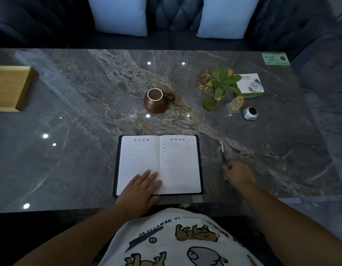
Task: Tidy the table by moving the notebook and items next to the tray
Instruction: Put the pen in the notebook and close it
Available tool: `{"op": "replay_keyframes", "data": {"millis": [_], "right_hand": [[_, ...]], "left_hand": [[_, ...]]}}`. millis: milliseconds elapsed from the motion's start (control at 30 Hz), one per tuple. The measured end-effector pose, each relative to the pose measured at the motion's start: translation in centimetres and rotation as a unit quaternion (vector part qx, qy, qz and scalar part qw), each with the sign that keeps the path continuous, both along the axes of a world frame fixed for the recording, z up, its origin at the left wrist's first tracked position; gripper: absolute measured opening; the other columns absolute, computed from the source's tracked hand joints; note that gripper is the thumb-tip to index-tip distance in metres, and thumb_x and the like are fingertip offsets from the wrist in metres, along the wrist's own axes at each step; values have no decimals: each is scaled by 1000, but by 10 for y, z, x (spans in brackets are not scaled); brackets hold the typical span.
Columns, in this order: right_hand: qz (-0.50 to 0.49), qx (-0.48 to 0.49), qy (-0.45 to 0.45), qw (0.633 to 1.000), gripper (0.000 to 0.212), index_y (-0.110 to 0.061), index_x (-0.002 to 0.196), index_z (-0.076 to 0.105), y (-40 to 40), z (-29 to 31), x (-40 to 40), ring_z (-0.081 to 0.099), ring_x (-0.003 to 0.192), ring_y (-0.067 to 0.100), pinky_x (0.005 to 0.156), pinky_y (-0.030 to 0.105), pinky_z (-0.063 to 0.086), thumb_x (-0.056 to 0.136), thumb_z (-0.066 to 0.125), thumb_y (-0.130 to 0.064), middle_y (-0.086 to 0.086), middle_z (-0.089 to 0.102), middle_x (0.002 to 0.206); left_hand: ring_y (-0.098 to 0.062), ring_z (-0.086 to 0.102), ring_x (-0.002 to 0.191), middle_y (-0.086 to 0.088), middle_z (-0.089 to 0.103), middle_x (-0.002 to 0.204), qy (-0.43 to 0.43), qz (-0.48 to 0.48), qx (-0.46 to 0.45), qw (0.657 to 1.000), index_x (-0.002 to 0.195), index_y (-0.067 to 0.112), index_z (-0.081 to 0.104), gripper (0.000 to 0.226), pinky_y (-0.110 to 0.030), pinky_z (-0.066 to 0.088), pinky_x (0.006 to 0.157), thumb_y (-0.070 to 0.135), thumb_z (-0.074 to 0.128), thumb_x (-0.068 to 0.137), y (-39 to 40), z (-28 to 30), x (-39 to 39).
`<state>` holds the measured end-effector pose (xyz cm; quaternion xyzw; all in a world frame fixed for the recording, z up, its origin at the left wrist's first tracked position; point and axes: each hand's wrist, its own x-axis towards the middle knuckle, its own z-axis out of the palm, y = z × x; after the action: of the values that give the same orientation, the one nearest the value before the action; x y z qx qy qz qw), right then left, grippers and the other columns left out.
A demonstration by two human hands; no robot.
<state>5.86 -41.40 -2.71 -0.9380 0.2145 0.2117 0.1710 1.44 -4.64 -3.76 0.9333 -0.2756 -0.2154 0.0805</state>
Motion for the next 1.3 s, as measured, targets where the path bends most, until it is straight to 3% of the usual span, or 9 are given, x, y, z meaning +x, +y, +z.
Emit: {"op": "replay_keyframes", "data": {"millis": [133, 333, 500, 633, 733, 900, 967, 1167, 1300], "right_hand": [[2, 4, -8, 1000, 30, -16, 73, 61, 1, 6, 3, 64, 87, 34, 64, 32, 40, 90, 55, -40, 17, 68, 87], [101, -2, -99, 990, 36, -8, 120, 56, 24, 24, 8, 54, 108, 35, 87, 42, 47, 92, 52, -32, 19, 55, 122], [227, 34, -37, 973, 39, -18, 129, 49, 64, 11, -3, 48, 117, 24, 92, 37, 45, 93, 47, -32, 5, 49, 134], [269, -32, -27, 962, 43, -22, 135, 44, 69, 0, -12, 41, 120, 23, 92, 36, 43, 94, 43, -36, 1, 42, 137], [299, -48, -27, 953, 44, -22, 136, 42, 65, -3, -11, 42, 119, 24, 93, 36, 44, 95, 43, -38, 3, 41, 137], [310, -43, -10, 950, 45, -21, 136, 40, 63, -2, -8, 46, 115, 22, 88, 36, 48, 95, 41, -40, 3, 41, 132], [304, -38, -7, 952, 45, -22, 136, 39, 63, -2, -8, 48, 111, 22, 85, 37, 50, 96, 40, -40, 3, 42, 130], [325, -25, 23, 945, 57, -28, 144, 25, 60, -1, -7, 47, 109, 25, 82, 35, 47, 93, 44, -45, 8, 39, 130], [354, -51, 22, 934, 63, -29, 146, 24, 56, -1, -6, 33, 127, 30, 101, 41, 39, 91, 46, -50, 9, 31, 142]], "left_hand": [[-13, -8, 144, 5, 8, 159, 16, 30, -39, 999, 149, 26, 21, 57, -31, -8, 115, 50, 28, 97, 0, 4, 2], [-17, 15, 144, -2, 25, 155, 27, 162, -151, 975, 145, 17, 34, 51, -22, 4, 113, 35, 44, 98, 1, 22, -1], [-25, 19, 143, -9, 27, 154, 26, 349, -137, 927, 140, 13, 43, 48, -38, 17, 115, 27, 52, 95, 15, 22, 1], [-34, 40, 127, -18, 41, 142, 82, 502, -125, 852, 132, 6, 47, 44, -48, 34, 107, 24, 54, 92, 33, 18, 13], [-31, 55, 104, -16, 59, 118, 92, 519, -133, 839, 117, 8, 56, 34, -47, 46, 92, 26, 57, 89, 39, 17, 21], [-31, 59, 103, -15, 61, 120, 136, 543, -130, 819, 125, 7, 53, 48, -46, 49, 91, 35, 63, 87, 50, 19, 34], [-28, 62, 95, -13, 66, 112, 164, 546, -150, 808, 119, 9, 58, 41, -46, 51, 88, 35, 64, 87, 57, 22, 39], [-21, 66, 79, -2, 68, 91, 133, 499, -185, 836, 103, 22, 60, 22, -44, 56, 73, 37, 64, 88, 68, 48, 49], [-21, 61, 69, -3, 65, 80, 60, 477, -175, 860, 92, 22, 57, 15, -37, 51, 61, 35, 64, 87, 67, 71, 54]]}}
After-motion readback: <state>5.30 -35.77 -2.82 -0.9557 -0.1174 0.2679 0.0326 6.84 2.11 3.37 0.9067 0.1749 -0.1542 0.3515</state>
